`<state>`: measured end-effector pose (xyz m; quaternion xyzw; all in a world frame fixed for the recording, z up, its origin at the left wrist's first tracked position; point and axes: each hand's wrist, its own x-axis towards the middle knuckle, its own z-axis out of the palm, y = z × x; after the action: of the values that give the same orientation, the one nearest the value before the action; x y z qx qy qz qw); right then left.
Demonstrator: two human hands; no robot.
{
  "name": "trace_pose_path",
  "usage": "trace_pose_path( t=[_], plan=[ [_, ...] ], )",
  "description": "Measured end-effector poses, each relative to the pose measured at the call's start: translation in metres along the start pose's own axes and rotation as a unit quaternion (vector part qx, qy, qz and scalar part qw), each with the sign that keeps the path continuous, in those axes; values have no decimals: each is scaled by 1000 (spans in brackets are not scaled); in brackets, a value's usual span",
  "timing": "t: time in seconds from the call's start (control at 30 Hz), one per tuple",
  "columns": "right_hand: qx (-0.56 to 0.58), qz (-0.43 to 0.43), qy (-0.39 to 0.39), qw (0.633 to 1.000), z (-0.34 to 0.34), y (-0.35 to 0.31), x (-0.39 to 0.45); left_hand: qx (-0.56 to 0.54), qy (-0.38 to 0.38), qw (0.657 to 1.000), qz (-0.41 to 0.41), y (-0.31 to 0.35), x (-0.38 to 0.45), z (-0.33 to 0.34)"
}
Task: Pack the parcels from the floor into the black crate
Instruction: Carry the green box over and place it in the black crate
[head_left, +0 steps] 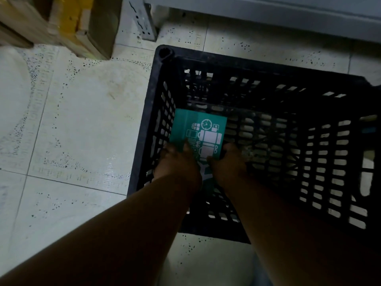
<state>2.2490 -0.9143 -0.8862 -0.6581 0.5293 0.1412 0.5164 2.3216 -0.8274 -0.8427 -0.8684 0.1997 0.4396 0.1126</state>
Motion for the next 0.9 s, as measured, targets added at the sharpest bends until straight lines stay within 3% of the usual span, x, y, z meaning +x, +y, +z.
trace_pose_path(
  t=[0.1,0.3,0.9],
  plan=[
    [-19,-19,-16,1000,-1,-2,3,41,52,997,50,1,4,7],
    [-37,-22,-41,998,-8,-6,10,88,24,991,102,1,6,9],
    [-108,-24,-27,993,-16,1,6,112,-22,985,128,10,-5,-4]
  ],
)
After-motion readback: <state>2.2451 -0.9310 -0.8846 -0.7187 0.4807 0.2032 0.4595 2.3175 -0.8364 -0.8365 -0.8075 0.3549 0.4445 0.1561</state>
